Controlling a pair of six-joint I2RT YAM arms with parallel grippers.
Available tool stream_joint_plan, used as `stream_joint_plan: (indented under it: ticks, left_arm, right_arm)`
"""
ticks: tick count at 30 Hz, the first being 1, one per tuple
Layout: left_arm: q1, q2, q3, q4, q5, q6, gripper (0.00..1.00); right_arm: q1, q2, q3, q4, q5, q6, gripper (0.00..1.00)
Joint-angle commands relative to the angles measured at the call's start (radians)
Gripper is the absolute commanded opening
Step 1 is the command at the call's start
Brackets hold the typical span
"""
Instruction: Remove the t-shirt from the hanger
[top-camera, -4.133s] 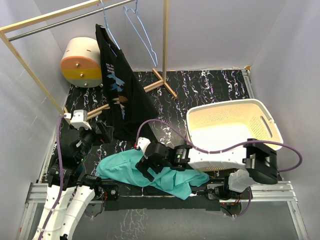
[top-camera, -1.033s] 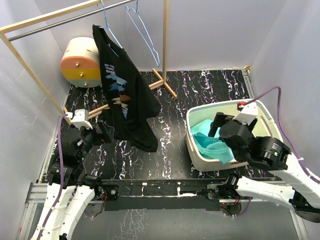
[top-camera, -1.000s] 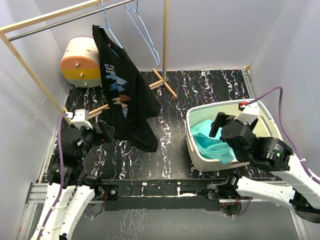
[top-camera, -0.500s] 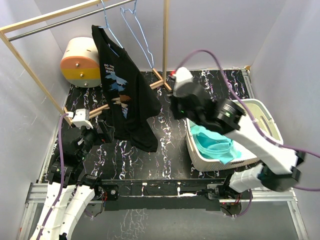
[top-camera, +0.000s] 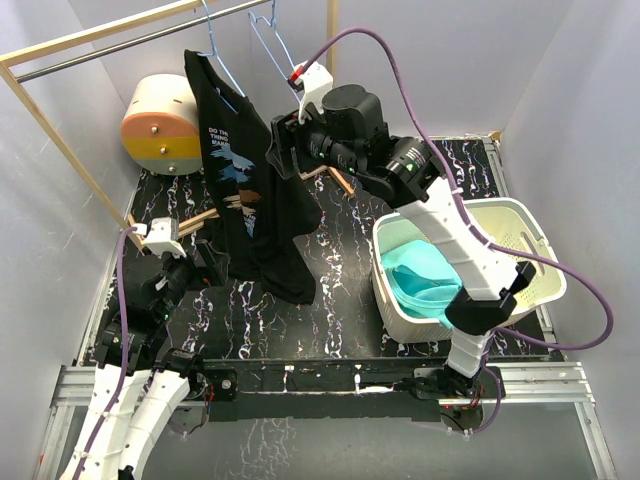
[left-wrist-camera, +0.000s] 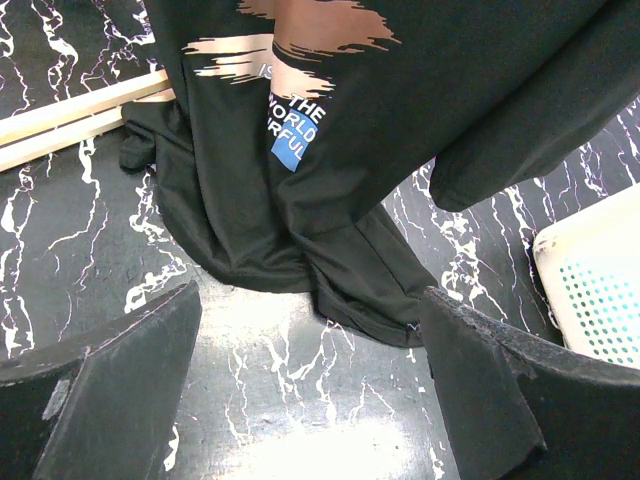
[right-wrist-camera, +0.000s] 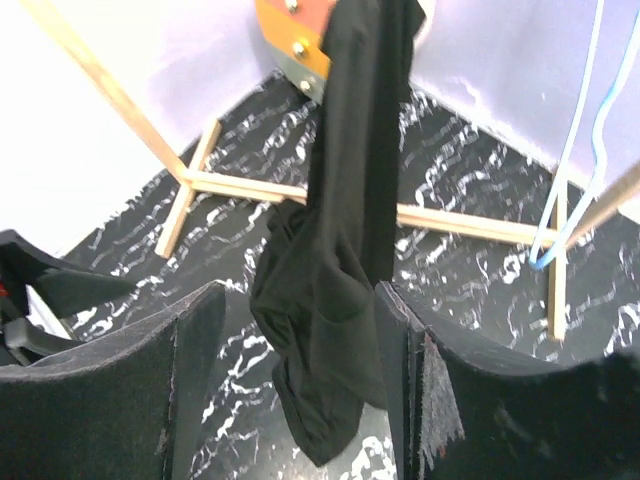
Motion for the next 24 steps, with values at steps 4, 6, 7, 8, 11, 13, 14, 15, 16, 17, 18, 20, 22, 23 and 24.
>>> stream_joint_plan:
  ticks: [4, 6, 7, 8, 11, 13, 14, 15, 16, 17, 18, 20, 22, 23, 24]
  left_arm:
    - [-0.003, -0.001, -0.005, 0.004, -0.007, -0.003, 0.89]
    - [-0.003, -0.002, -0.005, 0.004, -0.008, -0.005, 0.89]
    - [-0.003, -0.003, -0.006, 0.004, -0.008, -0.005, 0.89]
    - [-0.004, -0.003, -0.006, 0.004, -0.009, -0.005, 0.89]
    - [-0.004, -0.005, -0.005, 0.003, -0.014, -0.006, 0.89]
    - [-0.003, -0.009, -0.006, 0.003, -0.018, -0.006, 0.89]
    - [-0.003, -0.011, -0.007, 0.003, -0.019, -0.006, 0.89]
    - [-0.003, -0.012, -0.007, 0.003, -0.02, -0.007, 0.89]
    - [-0.003, -0.013, -0.006, 0.003, -0.021, -0.008, 0.89]
    - [-0.004, -0.014, -0.007, 0.001, -0.022, -0.008, 0.89]
    - [-0.003, -0.014, -0.007, 0.003, -0.022, -0.008, 0.89]
    - [-0.003, -0.014, -0.007, 0.003, -0.021, -0.008, 0.89]
    - [-0.004, -0.014, -0.006, 0.003, -0.02, -0.008, 0.89]
    - [-0.003, -0.014, -0.007, 0.003, -0.019, -0.006, 0.89]
    - [-0.003, -0.014, -0.006, 0.003, -0.019, -0.007, 0.89]
  right_arm:
    - [0.007, 0.01, 0.038, 0.282, -0.064, -0.052, 0.64]
    - [0.007, 0.059, 0.094, 0.289, -0.031, -0.069, 0.63]
    - [0.007, 0.078, 0.107, 0.3, -0.012, -0.08, 0.62]
    - [0.007, 0.092, 0.11, 0.317, 0.003, -0.09, 0.62]
    - [0.0, 0.117, 0.106, 0.357, 0.036, -0.107, 0.6]
    - [-0.008, 0.133, 0.106, 0.373, 0.027, -0.106, 0.6]
    - [-0.011, 0.14, 0.107, 0.378, 0.025, -0.107, 0.6]
    - [-0.014, 0.147, 0.108, 0.384, 0.023, -0.107, 0.59]
    - [-0.016, 0.154, 0.111, 0.387, 0.025, -0.107, 0.59]
    - [-0.018, 0.158, 0.112, 0.389, 0.026, -0.105, 0.58]
    - [-0.021, 0.164, 0.114, 0.39, 0.027, -0.103, 0.56]
    - [-0.026, 0.171, 0.115, 0.393, 0.03, -0.101, 0.49]
    - [-0.032, 0.175, 0.112, 0.399, 0.029, -0.096, 0.39]
    - [-0.036, 0.176, 0.109, 0.399, 0.028, -0.094, 0.31]
    - [-0.042, 0.175, 0.107, 0.401, 0.026, -0.089, 0.22]
